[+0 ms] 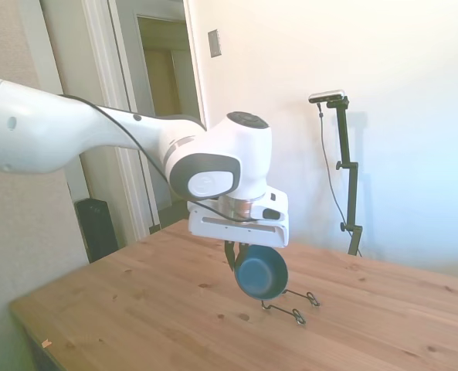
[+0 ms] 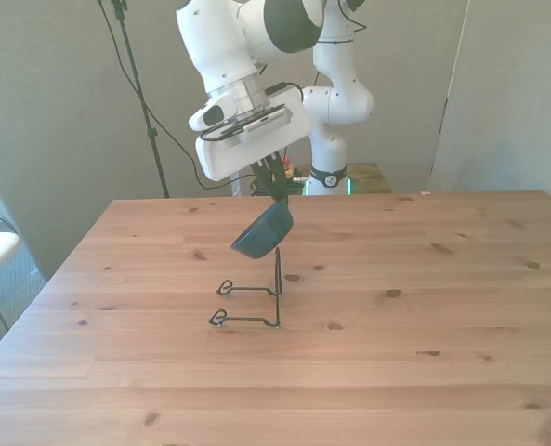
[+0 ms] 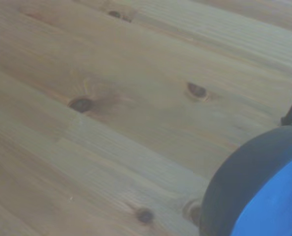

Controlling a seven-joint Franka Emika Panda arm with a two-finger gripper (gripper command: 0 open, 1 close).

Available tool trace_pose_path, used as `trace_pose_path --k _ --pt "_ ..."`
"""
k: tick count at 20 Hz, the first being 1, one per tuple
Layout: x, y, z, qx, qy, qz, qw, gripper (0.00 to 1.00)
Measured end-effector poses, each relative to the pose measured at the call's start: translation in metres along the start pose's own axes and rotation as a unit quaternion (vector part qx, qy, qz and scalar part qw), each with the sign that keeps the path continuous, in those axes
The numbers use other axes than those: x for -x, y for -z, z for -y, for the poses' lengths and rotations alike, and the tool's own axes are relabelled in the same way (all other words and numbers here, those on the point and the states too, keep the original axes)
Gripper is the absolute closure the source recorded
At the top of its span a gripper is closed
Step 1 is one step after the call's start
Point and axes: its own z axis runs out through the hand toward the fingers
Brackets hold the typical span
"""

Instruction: Unload the bowl

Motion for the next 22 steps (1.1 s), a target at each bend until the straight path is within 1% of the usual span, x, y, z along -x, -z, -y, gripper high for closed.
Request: trace_pose_path --k 5,9,12,16,19,20,22 --pt "0.047 -0.036 0.017 0.045 0.017 0.006 0.9988 1.00" --pt "0.073 -0.062 0.017 0.075 0.014 0.016 0.9970 1.00" --pt "0.078 -0.076 0.018 0.098 -0.003 0.011 0.9951 1.00" --pt "0.075 -0.097 0.026 0.134 -0.035 0.009 0.9903 1.00" --pt "0.070 -0.112 0.031 0.150 -0.050 0.016 0.9873 1.00" --pt "0.069 -0.115 0.032 0.155 -0.053 0.018 0.9864 0.00" --pt "0.065 -0.118 0.035 0.160 -0.059 0.016 0.9852 0.00"
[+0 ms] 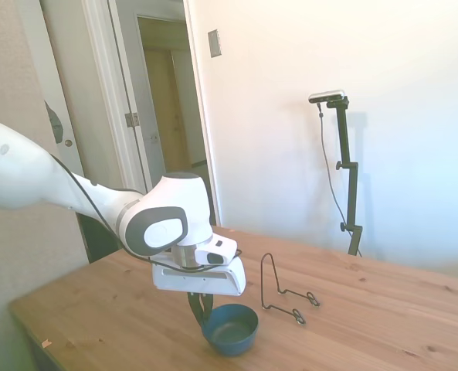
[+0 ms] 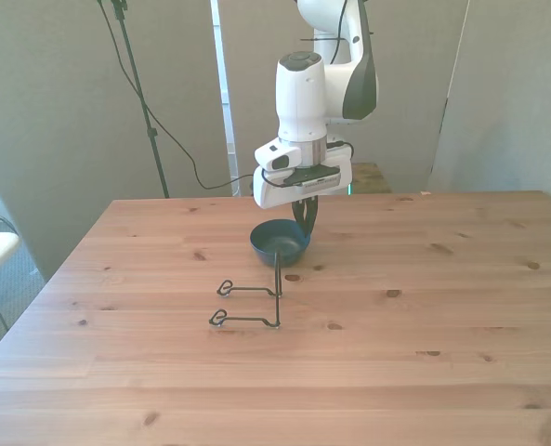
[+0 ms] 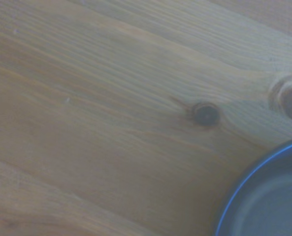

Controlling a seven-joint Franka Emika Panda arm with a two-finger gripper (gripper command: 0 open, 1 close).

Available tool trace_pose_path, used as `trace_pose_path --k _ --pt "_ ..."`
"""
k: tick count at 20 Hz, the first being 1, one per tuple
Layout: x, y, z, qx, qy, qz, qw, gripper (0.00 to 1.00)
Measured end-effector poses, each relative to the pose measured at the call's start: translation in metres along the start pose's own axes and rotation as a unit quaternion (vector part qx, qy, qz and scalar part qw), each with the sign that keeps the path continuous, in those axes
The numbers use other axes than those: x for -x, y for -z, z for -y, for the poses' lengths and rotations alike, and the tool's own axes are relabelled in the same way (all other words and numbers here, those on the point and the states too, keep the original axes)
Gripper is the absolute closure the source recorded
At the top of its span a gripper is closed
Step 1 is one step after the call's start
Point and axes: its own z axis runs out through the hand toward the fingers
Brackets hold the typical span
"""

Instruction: Unload the bowl

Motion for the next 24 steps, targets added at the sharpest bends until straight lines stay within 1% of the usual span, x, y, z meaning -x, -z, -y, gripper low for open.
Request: trace_pose_path --k 4,11,15,17,20,24 --pt "-0.006 0.005 0.001 0.001 -0.024 -0.023 0.9994 0.00" --pt "-0.007 0.004 0.002 0.003 -0.036 -0.025 0.9990 0.00" --pt "-0.010 0.009 0.002 0.008 -0.059 -0.044 0.9972 0.00" --pt "-0.011 0.016 0.000 0.010 -0.078 -0.054 0.9954 0.00" --pt "-0.012 0.033 -0.007 0.022 -0.119 -0.074 0.9898 0.00" --pt "-0.008 0.061 -0.013 0.034 -0.167 -0.074 0.9825 0.00"
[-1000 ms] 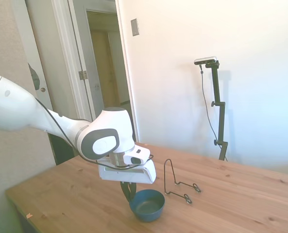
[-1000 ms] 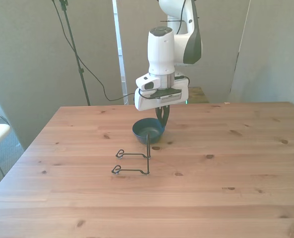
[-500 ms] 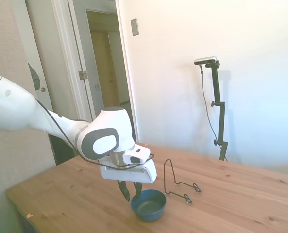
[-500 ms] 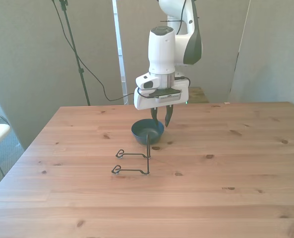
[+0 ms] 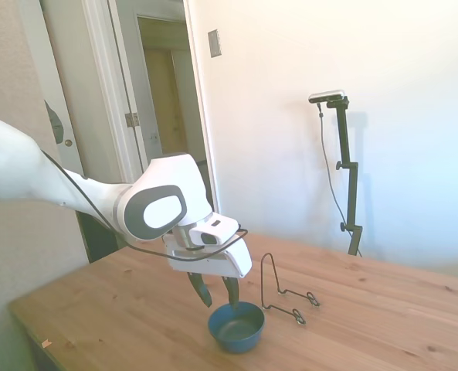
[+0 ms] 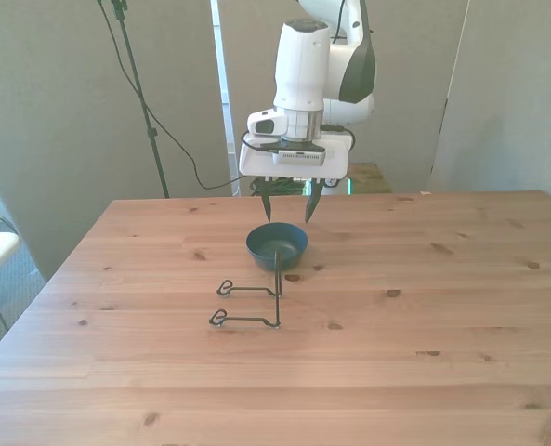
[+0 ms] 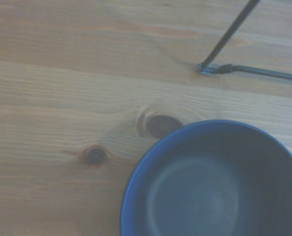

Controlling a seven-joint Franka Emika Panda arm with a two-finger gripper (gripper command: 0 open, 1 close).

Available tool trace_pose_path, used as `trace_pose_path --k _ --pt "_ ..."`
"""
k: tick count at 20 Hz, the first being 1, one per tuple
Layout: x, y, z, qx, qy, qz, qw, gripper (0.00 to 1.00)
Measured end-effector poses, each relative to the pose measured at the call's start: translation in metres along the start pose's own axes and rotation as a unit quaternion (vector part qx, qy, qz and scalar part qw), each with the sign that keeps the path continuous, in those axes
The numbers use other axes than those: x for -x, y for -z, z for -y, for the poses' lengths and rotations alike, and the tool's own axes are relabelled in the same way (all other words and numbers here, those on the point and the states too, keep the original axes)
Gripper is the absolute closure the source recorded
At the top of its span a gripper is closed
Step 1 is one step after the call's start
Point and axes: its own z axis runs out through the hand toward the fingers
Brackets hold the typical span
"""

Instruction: Unload the bowl

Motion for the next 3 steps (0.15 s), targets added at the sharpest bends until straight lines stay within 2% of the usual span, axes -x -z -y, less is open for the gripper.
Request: trace_pose_path --k 3 --pt "-0.004 0.027 -0.007 0.001 -0.015 -0.002 0.9999 0.00"
